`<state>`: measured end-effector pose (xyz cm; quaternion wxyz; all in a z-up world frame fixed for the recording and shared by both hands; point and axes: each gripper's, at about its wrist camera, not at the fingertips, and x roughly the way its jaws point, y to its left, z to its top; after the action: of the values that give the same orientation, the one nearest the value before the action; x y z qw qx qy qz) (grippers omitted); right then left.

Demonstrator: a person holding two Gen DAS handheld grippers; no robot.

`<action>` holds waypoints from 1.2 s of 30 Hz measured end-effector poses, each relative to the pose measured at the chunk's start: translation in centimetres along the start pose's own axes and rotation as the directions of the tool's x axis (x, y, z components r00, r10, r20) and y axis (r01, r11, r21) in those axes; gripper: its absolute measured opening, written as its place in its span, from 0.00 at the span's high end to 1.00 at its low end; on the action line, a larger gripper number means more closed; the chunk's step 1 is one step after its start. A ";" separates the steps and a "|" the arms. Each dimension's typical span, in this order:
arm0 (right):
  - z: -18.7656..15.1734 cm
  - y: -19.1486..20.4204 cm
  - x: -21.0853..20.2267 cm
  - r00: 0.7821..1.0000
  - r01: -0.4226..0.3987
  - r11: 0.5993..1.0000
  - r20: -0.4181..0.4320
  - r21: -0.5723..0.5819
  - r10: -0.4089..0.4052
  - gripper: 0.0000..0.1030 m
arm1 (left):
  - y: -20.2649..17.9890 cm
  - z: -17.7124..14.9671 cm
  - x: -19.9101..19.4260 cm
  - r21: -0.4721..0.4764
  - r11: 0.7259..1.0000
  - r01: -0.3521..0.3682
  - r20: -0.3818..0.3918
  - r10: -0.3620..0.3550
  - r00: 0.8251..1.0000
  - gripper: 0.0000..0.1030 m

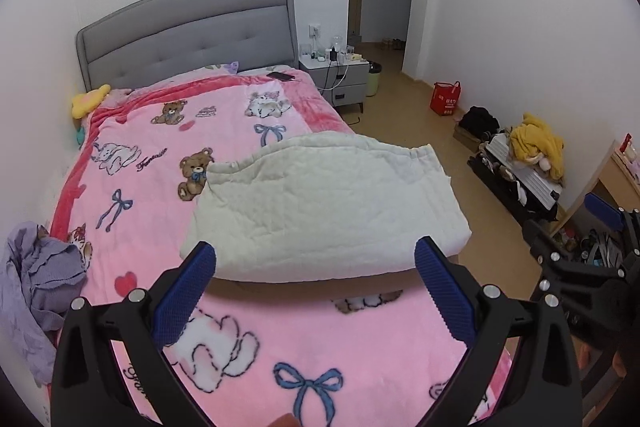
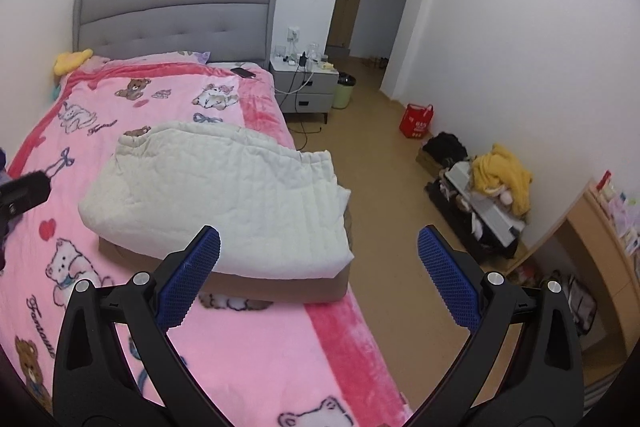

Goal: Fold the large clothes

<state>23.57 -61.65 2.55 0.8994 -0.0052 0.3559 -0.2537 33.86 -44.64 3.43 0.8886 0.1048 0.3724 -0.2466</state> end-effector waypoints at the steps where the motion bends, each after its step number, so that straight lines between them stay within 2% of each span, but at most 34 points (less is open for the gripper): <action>1: 0.1 0.0 0.1 1.000 -0.009 1.000 -0.009 0.003 0.009 0.08 | -0.1 0.2 0.3 -0.005 1.000 0.012 -0.007 -0.012 1.000 0.05; 8: 0.9 -1.3 2.0 0.995 -0.091 0.992 -0.034 0.083 0.094 0.08 | -0.5 1.4 2.4 -0.085 0.994 0.066 -0.047 -0.070 0.996 0.05; 10: 1.0 -1.4 2.4 0.994 -0.105 0.990 -0.030 0.097 0.109 0.08 | -0.7 1.4 2.7 -0.081 0.996 0.043 -0.045 -0.047 0.998 0.05; 22: 1.7 -0.8 3.3 0.993 -0.107 0.990 -0.032 0.087 0.111 0.08 | -1.6 2.2 3.0 -0.019 1.000 0.004 -0.023 -0.004 1.000 0.05; 36: 2.4 -0.5 3.1 0.993 -0.111 0.991 -0.023 0.077 0.113 0.08 | -2.2 2.6 3.1 -0.001 1.000 0.026 -0.029 -0.026 0.999 0.05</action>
<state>26.83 -63.90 2.41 0.9069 0.0525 0.3578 -0.2161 36.15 -48.57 3.01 0.8798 0.1032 0.3869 -0.2562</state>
